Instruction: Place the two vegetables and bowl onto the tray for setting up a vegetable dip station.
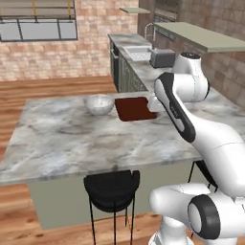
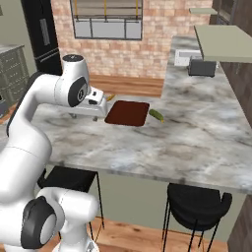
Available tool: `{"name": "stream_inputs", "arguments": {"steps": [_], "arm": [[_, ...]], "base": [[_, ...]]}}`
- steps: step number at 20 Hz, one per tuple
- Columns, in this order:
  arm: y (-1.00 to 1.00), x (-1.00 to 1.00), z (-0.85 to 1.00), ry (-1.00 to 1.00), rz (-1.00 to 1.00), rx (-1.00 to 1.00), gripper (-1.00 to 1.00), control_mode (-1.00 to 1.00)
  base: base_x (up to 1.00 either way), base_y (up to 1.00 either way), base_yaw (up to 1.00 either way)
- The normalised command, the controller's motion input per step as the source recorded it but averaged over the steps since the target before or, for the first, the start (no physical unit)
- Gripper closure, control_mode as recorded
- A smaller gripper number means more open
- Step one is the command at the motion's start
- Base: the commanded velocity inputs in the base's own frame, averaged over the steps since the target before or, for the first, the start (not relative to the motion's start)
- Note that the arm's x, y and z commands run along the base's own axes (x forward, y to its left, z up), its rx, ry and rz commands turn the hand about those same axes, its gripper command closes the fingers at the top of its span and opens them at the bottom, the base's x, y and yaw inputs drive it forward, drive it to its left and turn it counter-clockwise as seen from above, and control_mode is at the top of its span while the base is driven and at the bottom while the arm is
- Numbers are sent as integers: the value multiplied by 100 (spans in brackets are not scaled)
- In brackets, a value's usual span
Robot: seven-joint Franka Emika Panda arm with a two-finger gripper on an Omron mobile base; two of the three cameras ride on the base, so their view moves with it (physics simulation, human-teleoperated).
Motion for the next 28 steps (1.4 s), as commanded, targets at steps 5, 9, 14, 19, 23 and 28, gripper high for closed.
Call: {"name": "stream_inputs", "arguments": {"steps": [5,9,14,19,23,28], "arm": [[0,0,0,0,0,0,-100,100],[0,0,0,0,0,0,-100,100],[0,0,0,0,0,0,-100,100],[0,0,0,0,0,0,-100,100],[0,0,0,0,0,0,-100,100],[0,0,0,0,0,0,-100,100]], "base": [[-44,10,4],[-8,58,-5],[-2,67,-4],[-5,68,-1],[-5,71,0],[0,72,0]]}}
